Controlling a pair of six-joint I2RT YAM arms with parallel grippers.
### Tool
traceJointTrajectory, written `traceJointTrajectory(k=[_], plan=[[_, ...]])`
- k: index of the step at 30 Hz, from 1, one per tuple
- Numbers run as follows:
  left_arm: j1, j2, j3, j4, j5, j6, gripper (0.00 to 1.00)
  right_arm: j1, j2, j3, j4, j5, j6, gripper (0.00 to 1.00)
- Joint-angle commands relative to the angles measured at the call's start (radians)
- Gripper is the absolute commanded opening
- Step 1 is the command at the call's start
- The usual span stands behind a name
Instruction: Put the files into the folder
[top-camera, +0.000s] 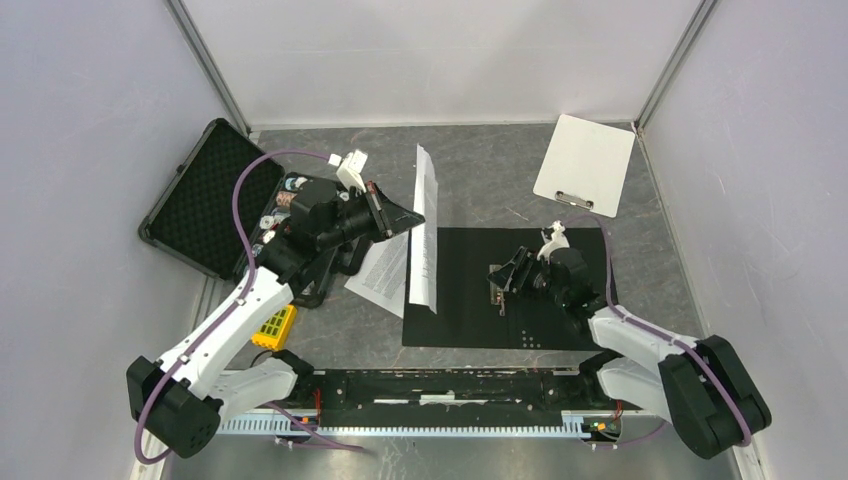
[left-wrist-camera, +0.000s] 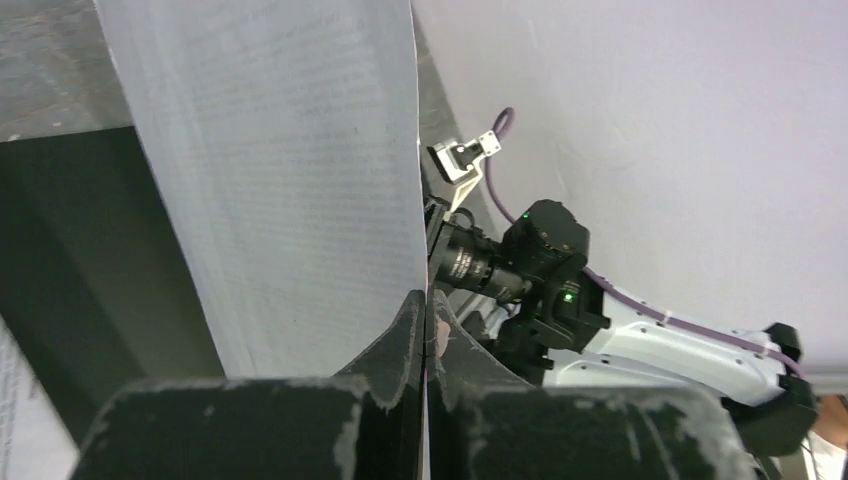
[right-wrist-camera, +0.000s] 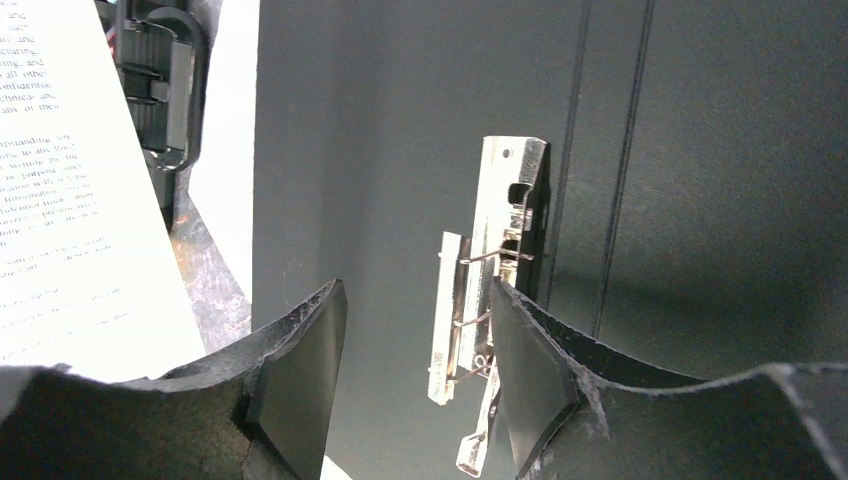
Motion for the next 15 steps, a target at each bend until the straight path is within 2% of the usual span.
traceJointTrajectory(k=[1, 5, 10, 15], plan=[[0.011, -0.032, -0.034, 0.151, 0.105, -0.092, 0.02, 0.005, -0.078, 0.029, -0.056, 0.054, -0.088, 0.63], [0.012, -0.009, -0.039, -0.077, -0.045, 0.035, 0.02, 0.004, -0.147, 0.044, -0.192, 0.133, -0.231, 0.65], [0.012, 0.062, -0.169, -0.049, -0.103, 0.044, 0.02, 0.003, -0.245, 0.046, -0.294, 0.187, -0.359, 0.67], [0.013, 0.174, -0.243, 0.028, -0.119, 0.017, 0.02, 0.003, -0.309, 0.034, -0.327, 0.172, -0.415, 0.70]])
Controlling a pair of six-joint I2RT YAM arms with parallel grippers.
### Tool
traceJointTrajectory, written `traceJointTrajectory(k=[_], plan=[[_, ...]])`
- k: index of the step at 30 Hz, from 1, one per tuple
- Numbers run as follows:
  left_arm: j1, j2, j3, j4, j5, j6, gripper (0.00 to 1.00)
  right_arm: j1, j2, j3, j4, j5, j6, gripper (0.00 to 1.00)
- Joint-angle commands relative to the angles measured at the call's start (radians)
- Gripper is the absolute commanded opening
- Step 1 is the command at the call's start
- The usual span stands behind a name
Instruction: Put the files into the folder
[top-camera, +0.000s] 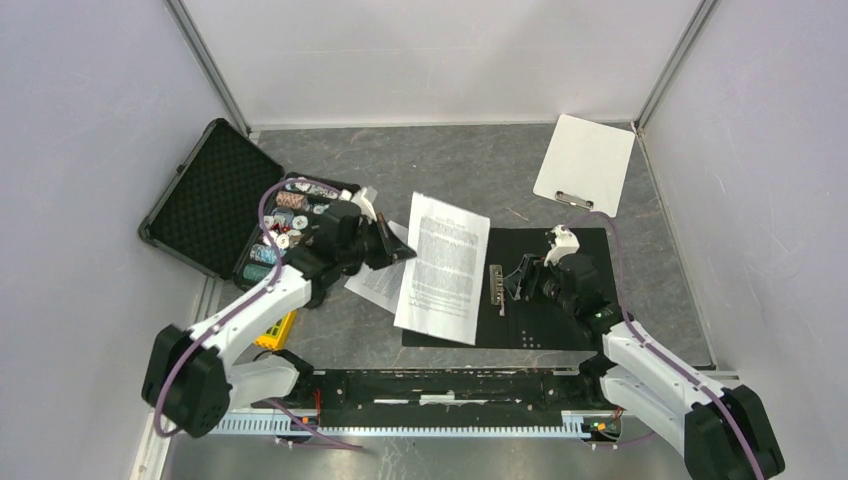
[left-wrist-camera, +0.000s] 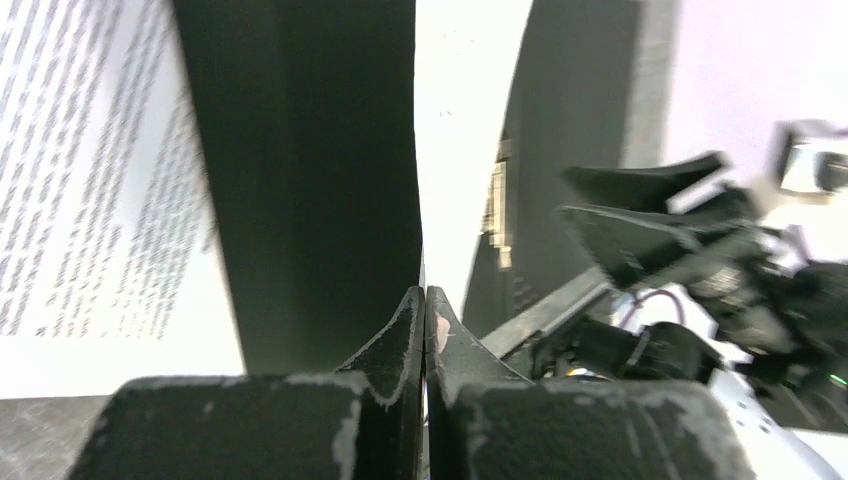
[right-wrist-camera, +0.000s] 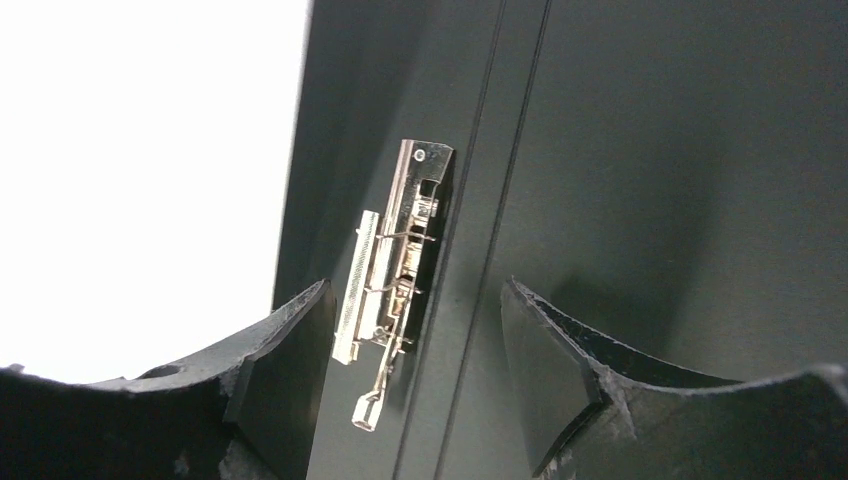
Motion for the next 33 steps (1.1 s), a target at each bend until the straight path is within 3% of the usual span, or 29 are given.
traceJointTrajectory(k=[1, 22, 33], plan=[[0.004, 0.082, -0.049, 0.064, -0.039, 0.014, 0.02, 0.003, -0.051, 0.023, -0.051, 0.015, -0.108, 0.72], [0.001, 0.243, -0.166, 0.311, -0.104, -0.082, 0.02, 0.002, -0.102, -0.043, -0.012, -0.046, -0.190, 0.98], [-0.003, 0.299, -0.173, 0.355, -0.078, -0.088, 0.02, 0.002, -0.096, -0.048, 0.003, -0.046, -0.185, 0.98]])
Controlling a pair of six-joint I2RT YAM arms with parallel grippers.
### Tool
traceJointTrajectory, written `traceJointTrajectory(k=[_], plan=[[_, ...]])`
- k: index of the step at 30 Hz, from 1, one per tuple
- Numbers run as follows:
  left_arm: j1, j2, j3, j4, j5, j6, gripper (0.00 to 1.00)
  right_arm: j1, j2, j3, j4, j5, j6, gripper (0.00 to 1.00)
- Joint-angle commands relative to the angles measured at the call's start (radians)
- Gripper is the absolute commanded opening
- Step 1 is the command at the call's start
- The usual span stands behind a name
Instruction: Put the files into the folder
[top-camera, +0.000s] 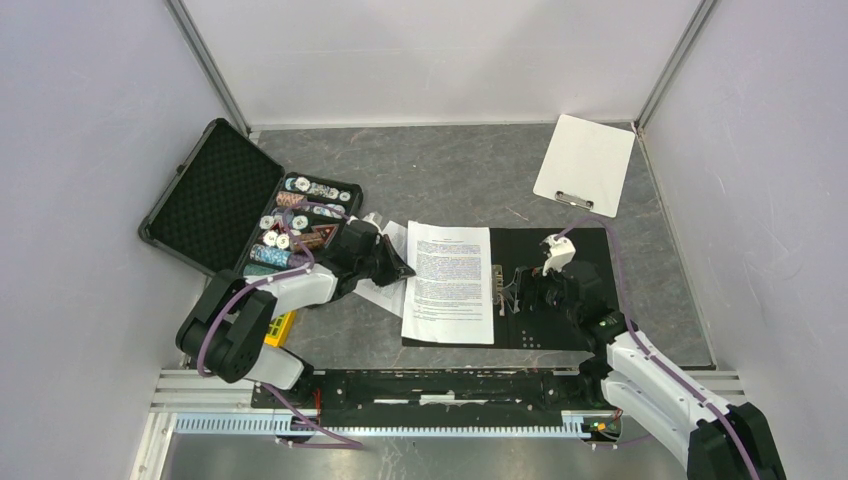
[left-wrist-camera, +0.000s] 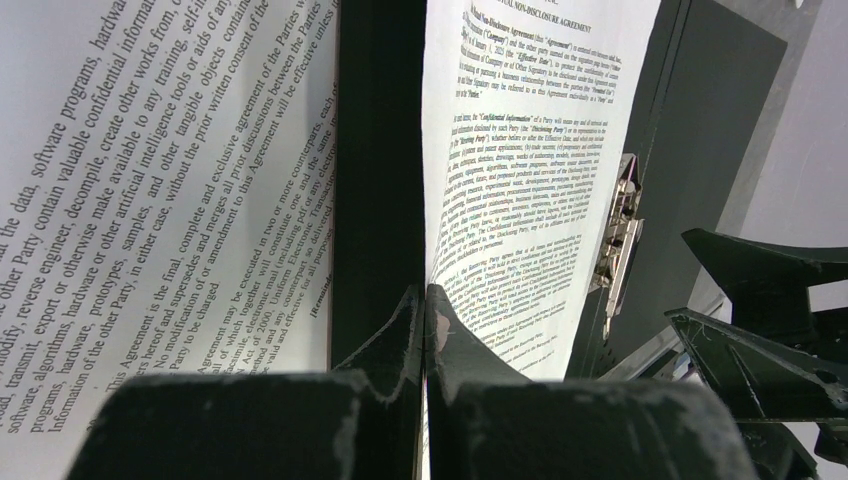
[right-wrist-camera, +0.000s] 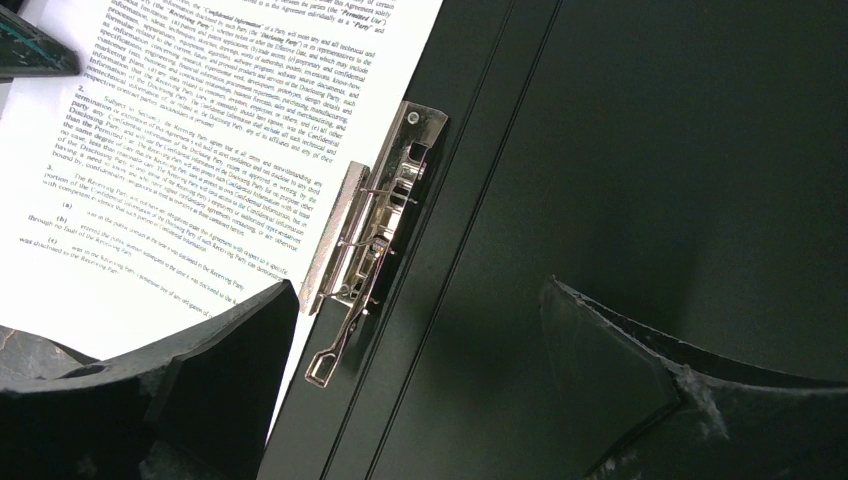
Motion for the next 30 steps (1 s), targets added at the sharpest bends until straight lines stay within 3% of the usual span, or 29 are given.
traceJointTrajectory(k=[1, 15, 30], plan=[[-0.003, 0.007, -0.008, 0.061, 0.003, -0.022, 0.02, 0.002, -0.004, -0.004, 0.050, -0.003, -0.010, 0.98], [-0.005, 0.063, 0.073, -0.034, 0.015, 0.074, 0.03, 0.003, -0.009, -0.004, 0.052, -0.005, -0.006, 0.98], [-0.039, 0.047, 0.020, 0.024, 0.007, -0.025, 0.02, 0.003, 0.005, -0.016, 0.079, -0.011, 0.000, 0.98]])
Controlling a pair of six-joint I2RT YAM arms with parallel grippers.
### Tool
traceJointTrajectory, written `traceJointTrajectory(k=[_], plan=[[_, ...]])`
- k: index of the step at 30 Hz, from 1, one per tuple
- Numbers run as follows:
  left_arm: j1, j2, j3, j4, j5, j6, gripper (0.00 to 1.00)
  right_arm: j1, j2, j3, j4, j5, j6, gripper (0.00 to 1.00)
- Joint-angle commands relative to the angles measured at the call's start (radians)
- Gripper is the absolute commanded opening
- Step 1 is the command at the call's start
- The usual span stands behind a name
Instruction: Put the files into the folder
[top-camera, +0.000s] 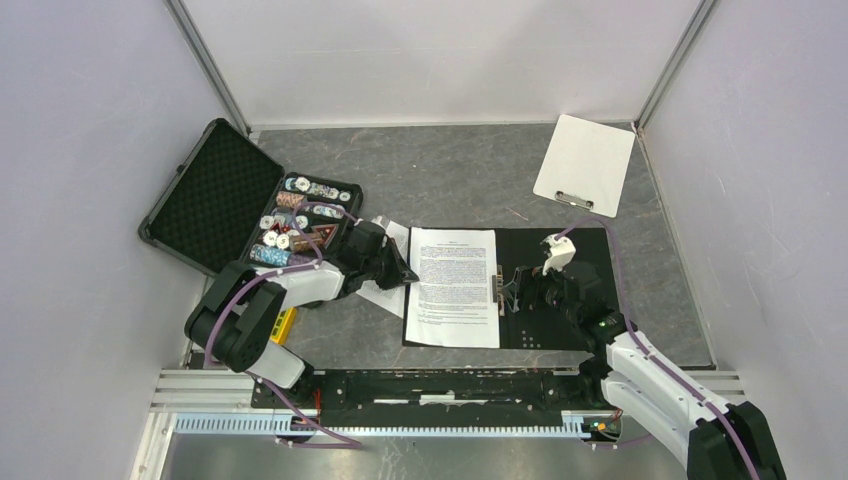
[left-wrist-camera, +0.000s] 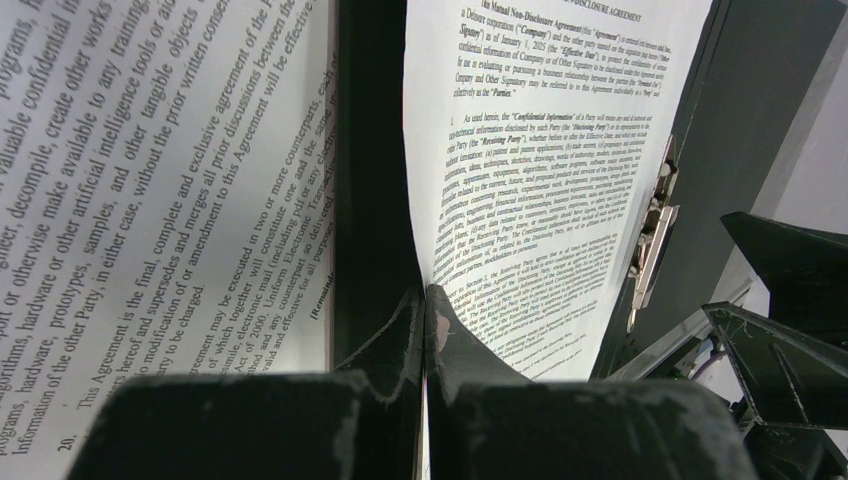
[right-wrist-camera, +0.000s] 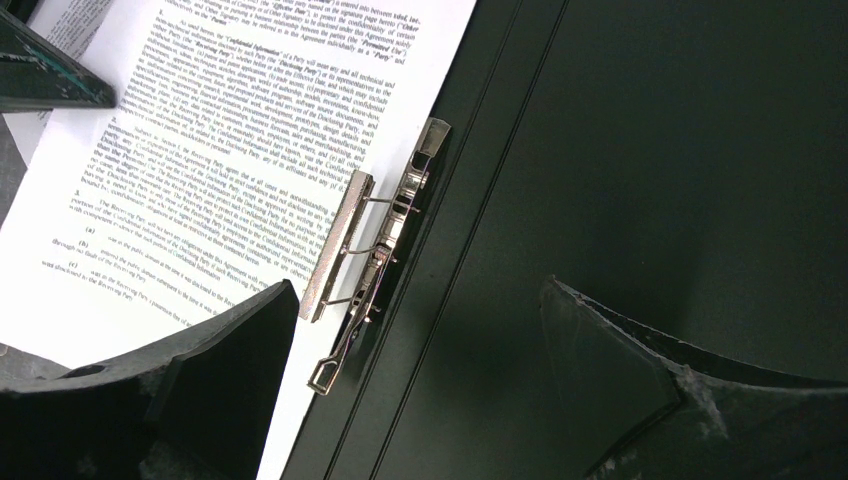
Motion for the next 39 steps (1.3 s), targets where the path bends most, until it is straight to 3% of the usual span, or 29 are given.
traceJointTrajectory(k=[1, 15, 34, 39], plan=[[-0.017, -0.015, -0.012, 0.042, -0.005, -0.045, 0.02, 0.002, 0.006, -0.006, 0.050, -0.010, -0.003, 0.98], [-0.021, -0.046, -0.039, 0.059, -0.090, -0.110, 0.02, 0.003, -0.003, -0.002, 0.048, -0.011, -0.002, 0.98], [-0.038, 0.022, -0.017, 0.087, -0.061, -0.088, 0.03, 0.003, -0.008, 0.000, 0.044, -0.013, -0.004, 0.98], [-0.040, 0.022, -0.015, 0.077, -0.070, -0.079, 0.10, 0.003, -0.009, -0.001, 0.045, -0.012, -0.004, 0.98]])
